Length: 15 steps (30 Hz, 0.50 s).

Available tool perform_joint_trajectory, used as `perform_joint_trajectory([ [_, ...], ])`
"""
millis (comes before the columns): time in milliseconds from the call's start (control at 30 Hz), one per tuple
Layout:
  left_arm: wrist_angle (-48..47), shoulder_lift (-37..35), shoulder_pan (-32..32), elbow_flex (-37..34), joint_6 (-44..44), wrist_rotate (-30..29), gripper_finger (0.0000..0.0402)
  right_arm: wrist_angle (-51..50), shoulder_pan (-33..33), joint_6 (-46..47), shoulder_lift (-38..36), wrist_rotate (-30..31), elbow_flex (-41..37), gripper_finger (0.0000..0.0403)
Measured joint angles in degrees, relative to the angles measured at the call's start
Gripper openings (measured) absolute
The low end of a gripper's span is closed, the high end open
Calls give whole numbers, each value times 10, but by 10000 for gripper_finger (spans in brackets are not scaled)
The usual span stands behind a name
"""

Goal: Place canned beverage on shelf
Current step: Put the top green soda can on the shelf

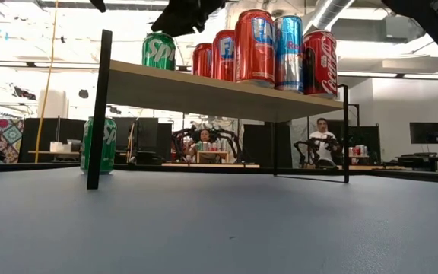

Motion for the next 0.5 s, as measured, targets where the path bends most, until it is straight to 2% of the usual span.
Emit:
perform_joint_trajectory([
  [100,0,0,0,0,0,-2,350,-3,-9,12,0,-4,0,276],
  [233,0,0,0,0,0,-2,350,-3,-19,33,0,-49,0,276],
  [500,0,0,0,0,0,-3,350,-13,-18,37,0,-75,0,276],
])
